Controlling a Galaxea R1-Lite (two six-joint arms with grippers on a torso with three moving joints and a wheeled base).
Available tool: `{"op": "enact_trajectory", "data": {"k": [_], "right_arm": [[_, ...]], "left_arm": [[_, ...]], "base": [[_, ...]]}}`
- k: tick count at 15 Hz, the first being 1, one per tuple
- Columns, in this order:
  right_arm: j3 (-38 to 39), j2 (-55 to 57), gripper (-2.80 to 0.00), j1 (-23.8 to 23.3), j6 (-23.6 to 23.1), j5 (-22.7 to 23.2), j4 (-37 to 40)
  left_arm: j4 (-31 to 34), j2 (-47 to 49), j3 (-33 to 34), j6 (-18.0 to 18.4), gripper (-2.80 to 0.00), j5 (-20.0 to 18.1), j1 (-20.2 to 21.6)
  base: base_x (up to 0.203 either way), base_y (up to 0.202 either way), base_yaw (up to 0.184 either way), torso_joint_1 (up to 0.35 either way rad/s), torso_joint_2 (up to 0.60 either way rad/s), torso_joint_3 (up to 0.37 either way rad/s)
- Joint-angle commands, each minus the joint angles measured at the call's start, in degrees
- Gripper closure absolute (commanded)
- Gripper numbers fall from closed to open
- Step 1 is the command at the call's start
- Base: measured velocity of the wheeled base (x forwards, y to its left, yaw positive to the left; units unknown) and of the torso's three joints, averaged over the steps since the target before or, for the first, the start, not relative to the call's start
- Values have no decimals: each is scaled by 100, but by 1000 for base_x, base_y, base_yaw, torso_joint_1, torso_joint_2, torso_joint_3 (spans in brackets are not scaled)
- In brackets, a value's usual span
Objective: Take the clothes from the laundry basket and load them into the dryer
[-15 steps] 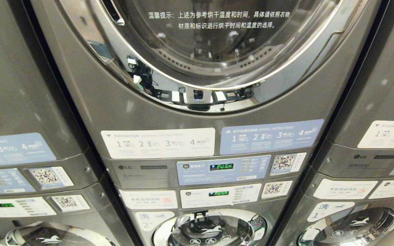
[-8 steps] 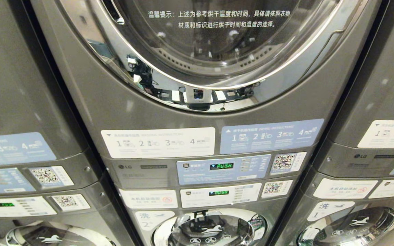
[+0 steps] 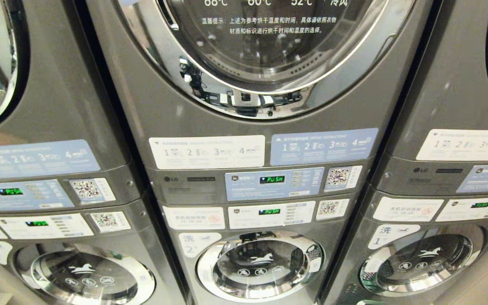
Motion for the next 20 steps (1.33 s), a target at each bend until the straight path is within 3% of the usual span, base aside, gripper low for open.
{"op": "enact_trajectory", "data": {"k": [1,7,11,20], "right_arm": [[0,-2,0,0,-2,2,2],[5,-2,0,0,-176,14,18],[0,-2,0,0,33,-7,2],[0,-2,0,0,33,-7,-7]], "left_arm": [[2,-2,6,-5,0,1,2],[11,-2,9,-4,0,1,2],[11,-2,9,-63,0,1,2],[2,-2,9,-111,0,9,2]], "base": [[-153,0,3,2,7,-2],[-11,0,1,0,-1,0],[0,0,0,0,0,0],[0,0,0,0,0,0]]}}
